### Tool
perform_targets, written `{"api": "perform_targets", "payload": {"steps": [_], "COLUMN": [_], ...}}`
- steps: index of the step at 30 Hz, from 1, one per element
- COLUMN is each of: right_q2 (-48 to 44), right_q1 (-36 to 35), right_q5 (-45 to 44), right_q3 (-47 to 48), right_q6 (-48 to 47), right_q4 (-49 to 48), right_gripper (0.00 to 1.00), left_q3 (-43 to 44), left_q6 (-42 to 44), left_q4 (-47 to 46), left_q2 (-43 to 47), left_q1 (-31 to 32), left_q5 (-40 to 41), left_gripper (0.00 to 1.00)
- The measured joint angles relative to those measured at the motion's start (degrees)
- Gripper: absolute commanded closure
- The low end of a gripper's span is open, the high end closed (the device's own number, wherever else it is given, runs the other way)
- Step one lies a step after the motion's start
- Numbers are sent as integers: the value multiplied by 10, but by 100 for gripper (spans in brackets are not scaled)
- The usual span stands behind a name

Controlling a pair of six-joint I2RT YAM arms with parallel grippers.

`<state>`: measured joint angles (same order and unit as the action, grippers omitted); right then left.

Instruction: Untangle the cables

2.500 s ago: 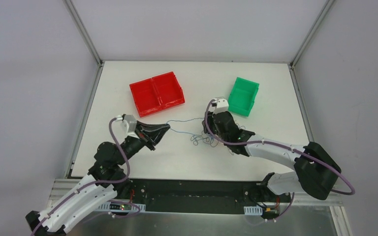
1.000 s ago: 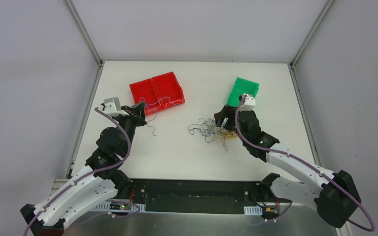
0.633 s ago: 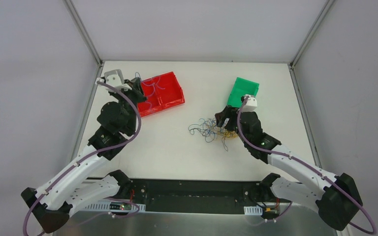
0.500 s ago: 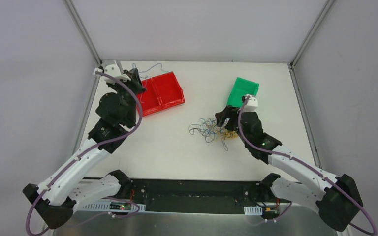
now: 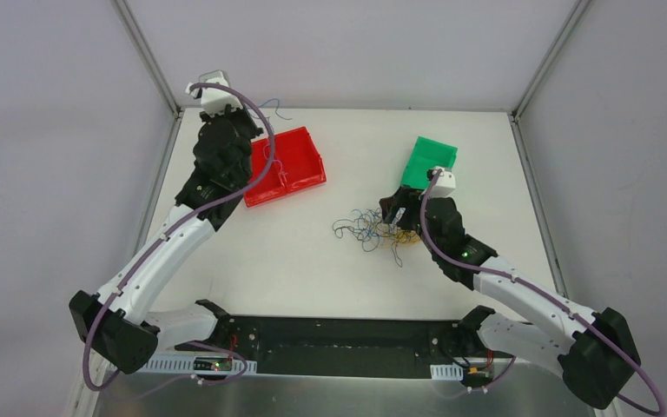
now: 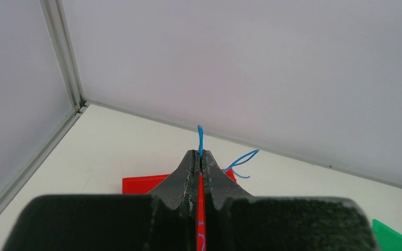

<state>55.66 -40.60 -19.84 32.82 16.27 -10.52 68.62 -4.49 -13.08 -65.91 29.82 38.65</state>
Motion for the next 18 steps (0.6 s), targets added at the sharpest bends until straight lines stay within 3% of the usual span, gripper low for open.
{"api": "perform_targets", "payload": {"steps": [11,18], "right_q2": [-4,-4], "right_q1": [0,0], "right_q5": [0,0], "right_q3": [0,0], "right_q6": [2,2], "right_q4": [-2,-4], "right_gripper": [24,24], "left_q3": [-88,-198], "left_q6": [-32,-92], "left_q4": [-17,-32], "left_q2": [-37,-38], "left_q1": [-61,-67], "left_q5": [-22,4], "left_gripper": [100,100]}}
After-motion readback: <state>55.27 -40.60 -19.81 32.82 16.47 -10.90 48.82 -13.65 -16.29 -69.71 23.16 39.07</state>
